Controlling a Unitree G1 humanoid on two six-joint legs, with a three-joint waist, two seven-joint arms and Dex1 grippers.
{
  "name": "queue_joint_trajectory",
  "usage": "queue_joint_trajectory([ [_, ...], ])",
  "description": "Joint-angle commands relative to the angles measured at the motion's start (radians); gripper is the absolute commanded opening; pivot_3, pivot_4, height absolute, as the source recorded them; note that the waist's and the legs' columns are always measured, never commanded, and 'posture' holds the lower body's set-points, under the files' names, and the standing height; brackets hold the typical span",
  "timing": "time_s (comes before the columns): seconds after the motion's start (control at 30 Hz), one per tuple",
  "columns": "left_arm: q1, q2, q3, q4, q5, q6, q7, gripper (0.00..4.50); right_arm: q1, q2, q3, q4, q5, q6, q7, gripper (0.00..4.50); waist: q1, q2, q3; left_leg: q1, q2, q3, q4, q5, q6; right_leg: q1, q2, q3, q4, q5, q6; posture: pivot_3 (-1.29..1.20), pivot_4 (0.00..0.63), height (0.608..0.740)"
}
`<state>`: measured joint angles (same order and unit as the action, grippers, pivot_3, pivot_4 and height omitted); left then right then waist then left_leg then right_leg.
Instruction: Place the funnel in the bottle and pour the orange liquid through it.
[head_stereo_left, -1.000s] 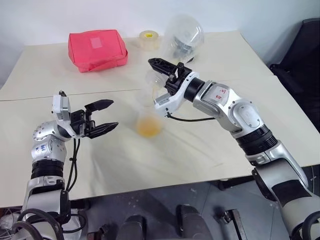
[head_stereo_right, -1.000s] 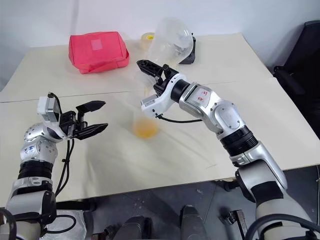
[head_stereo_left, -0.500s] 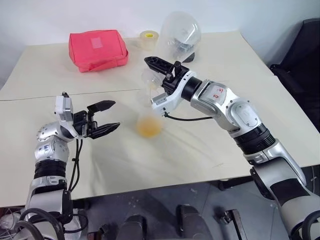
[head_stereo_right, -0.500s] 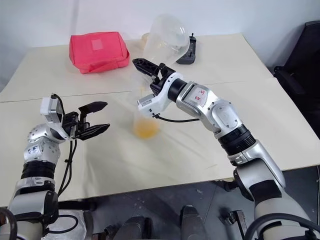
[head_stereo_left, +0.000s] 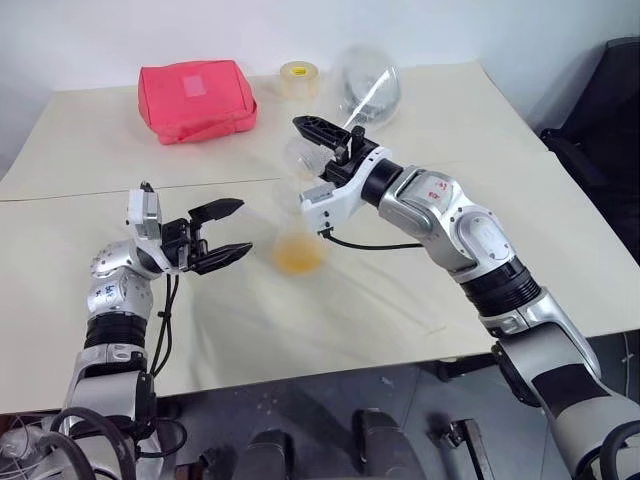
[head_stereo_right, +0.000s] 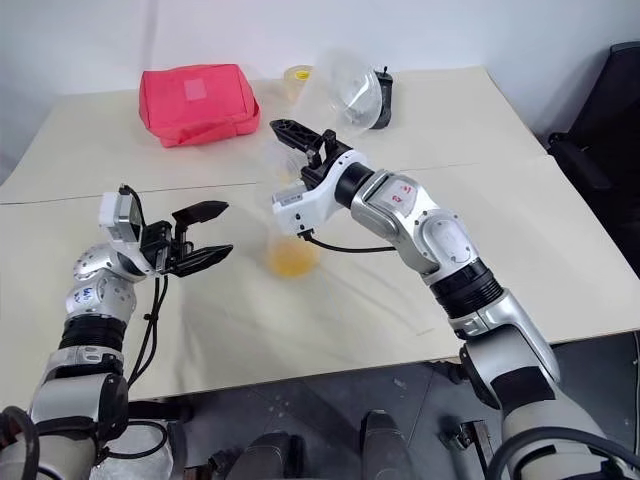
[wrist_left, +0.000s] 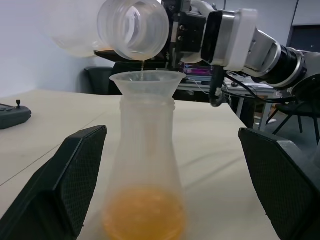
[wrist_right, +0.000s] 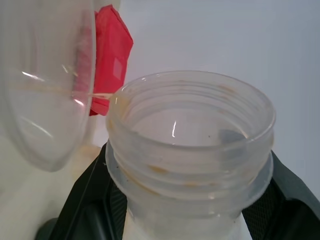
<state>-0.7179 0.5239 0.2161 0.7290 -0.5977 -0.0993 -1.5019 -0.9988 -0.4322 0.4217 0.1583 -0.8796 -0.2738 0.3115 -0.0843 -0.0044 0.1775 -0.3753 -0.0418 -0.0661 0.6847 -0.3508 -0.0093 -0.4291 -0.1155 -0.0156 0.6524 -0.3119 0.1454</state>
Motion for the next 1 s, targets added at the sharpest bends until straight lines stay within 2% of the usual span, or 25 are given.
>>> queue_joint_trajectory([
  [0.03,-0.031,-0.002,0.008,0.010,0.006,-0.027,-0.082,4.50,0.015,0.058,-0.081,-0.085,0.116,0.091,0.041,2.46,0.000,0.000,0.000,0.000,0.000,0.000,0.000,0.000,0.000,0.000,0.000,0.000,0.000,0.000,0.000,0.00,0.150,0.740],
  [0.2,-0.042,-0.001,0.007,0.022,0.009,-0.024,-0.093,4.50,0.063,0.128,-0.167,-0.177,0.258,0.264,0.132,2.46,0.001,0.000,0.000,0.000,0.001,-0.001,0.000,0.000,0.000,0.000,0.000,0.000,0.001,0.000,0.000,0.00,0.150,0.740],
  [0.33,-0.053,0.004,0.004,0.030,0.012,-0.019,-0.100,4.50,0.083,0.216,-0.281,-0.290,0.449,0.502,0.216,2.46,0.001,0.000,0.000,0.000,0.002,-0.001,0.001,0.000,0.000,0.000,0.000,0.000,0.001,0.000,0.000,0.00,0.150,0.740],
  [0.47,-0.060,0.007,0.005,0.033,0.012,-0.014,-0.104,4.50,0.052,0.268,-0.445,-0.355,0.617,0.862,0.255,2.46,0.003,0.000,0.000,0.000,0.003,-0.002,0.002,0.000,0.000,0.000,-0.001,0.000,0.002,0.000,0.000,0.00,0.150,0.740],
  [0.6,-0.061,0.015,0.002,0.037,0.018,-0.007,-0.102,4.50,0.037,0.251,-0.618,-0.362,0.774,1.059,0.236,2.46,0.015,0.000,0.000,0.000,0.002,-0.003,0.003,0.000,0.000,0.001,-0.002,0.000,0.003,0.000,0.000,0.00,0.150,0.740],
  [0.77,-0.066,0.025,0.004,0.039,0.024,-0.006,-0.087,4.50,0.056,0.222,-0.789,-0.283,0.913,1.094,0.164,2.46,0.025,0.000,0.000,0.000,0.002,-0.003,0.002,0.000,0.000,0.000,-0.002,0.000,0.003,0.000,0.000,0.00,0.150,0.740],
  [1.0,-0.068,0.027,0.005,0.049,0.060,-0.035,-0.044,4.50,0.191,0.162,-0.748,-0.238,0.956,1.012,0.138,2.46,0.024,0.000,0.000,0.000,0.001,-0.001,0.001,0.000,0.000,0.000,-0.001,0.001,0.003,0.000,0.000,0.00,0.150,0.740],
])
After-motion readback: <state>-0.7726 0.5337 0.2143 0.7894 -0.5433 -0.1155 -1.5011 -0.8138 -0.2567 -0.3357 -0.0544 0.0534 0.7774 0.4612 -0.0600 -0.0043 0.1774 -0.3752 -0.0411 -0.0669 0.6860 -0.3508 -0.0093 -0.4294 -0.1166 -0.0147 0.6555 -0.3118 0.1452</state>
